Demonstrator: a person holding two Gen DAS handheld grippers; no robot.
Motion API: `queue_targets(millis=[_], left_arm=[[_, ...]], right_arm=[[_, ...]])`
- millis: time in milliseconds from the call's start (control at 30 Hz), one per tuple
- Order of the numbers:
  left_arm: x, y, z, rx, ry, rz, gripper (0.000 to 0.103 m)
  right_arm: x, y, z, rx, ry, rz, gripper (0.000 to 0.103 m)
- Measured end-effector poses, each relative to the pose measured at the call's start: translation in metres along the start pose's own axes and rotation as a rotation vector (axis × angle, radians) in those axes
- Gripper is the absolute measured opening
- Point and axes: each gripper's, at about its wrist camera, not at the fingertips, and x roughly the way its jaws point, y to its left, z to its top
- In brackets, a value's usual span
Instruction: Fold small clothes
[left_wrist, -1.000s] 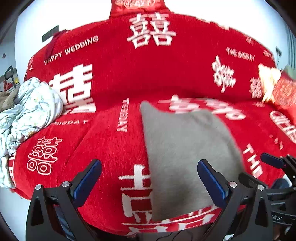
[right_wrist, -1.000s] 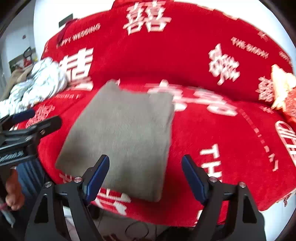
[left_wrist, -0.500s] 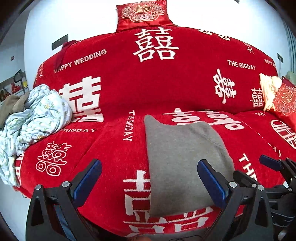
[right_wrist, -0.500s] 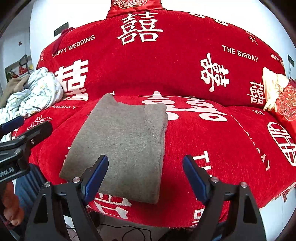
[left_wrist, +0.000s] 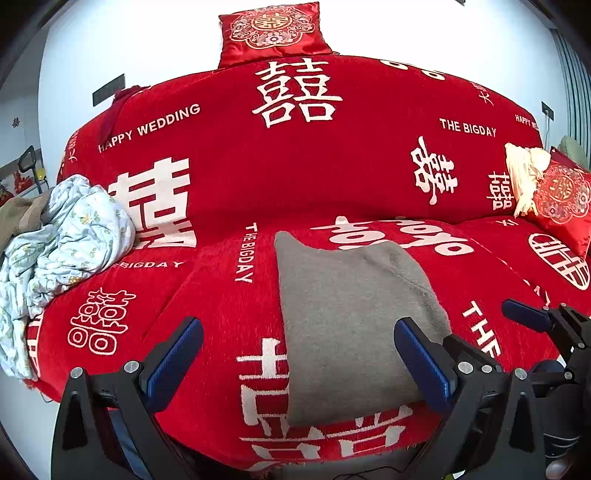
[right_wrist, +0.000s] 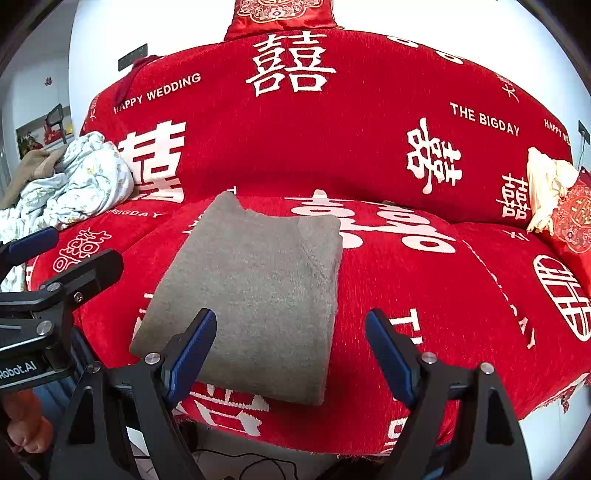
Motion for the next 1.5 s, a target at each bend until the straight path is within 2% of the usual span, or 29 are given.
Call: queue_targets(millis=[1500], left_arm=[[0.011,0.007,-0.008,-0.02,0.052,0.036,0.103]], right_arm=[[0.002,0.002,0.001,-0.003,-0.001,0.01,0.085]])
